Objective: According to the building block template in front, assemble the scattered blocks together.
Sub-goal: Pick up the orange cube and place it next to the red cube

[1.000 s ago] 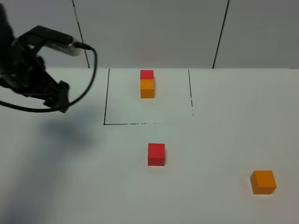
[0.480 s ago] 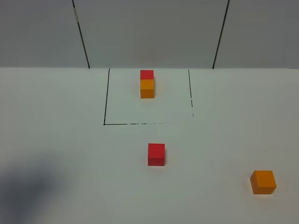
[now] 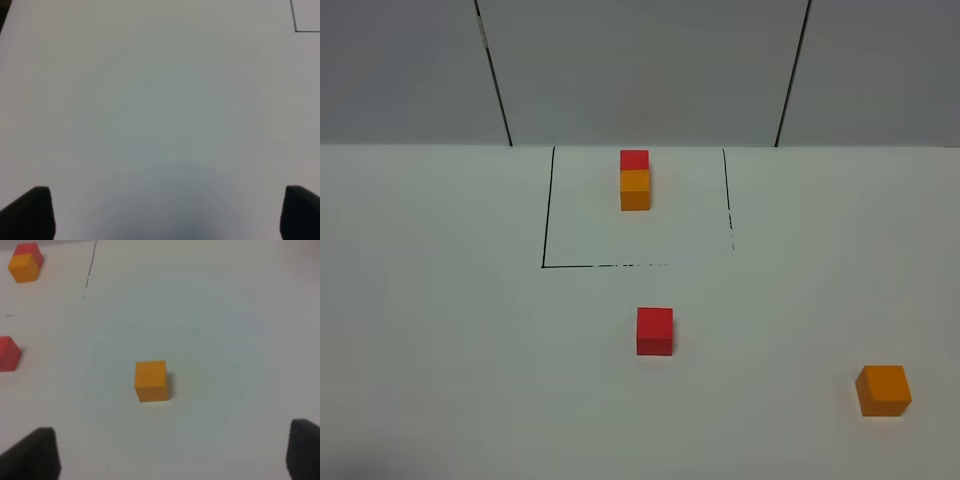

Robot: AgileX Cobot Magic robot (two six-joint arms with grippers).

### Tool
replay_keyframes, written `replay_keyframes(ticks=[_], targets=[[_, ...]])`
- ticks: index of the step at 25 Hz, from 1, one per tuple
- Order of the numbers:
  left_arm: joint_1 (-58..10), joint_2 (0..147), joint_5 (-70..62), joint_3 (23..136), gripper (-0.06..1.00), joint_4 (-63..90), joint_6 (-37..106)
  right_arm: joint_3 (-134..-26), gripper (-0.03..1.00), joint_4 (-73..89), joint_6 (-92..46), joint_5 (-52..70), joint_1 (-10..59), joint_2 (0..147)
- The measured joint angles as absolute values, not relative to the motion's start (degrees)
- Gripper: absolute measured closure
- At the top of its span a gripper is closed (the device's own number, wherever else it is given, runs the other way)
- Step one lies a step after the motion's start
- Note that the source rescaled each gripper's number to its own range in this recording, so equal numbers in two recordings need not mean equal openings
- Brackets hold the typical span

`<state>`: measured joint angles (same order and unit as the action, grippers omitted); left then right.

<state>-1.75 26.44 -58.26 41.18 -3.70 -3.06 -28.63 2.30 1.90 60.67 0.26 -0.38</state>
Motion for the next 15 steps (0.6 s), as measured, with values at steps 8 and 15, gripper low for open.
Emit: replay_keyframes(ticks=[8,15], targets=[[-1.75,13.08,-59.43,34.53,0.05,0.00,-3.64,-28.63,0.16,2.30,1.90,60.67,0.26,-0.38],[-1.75,4.84,-59.56,31.64,0.05,0.83,-3.94,-28.63,0.16,2.30,1.90,60.67,0.26,-0.38]])
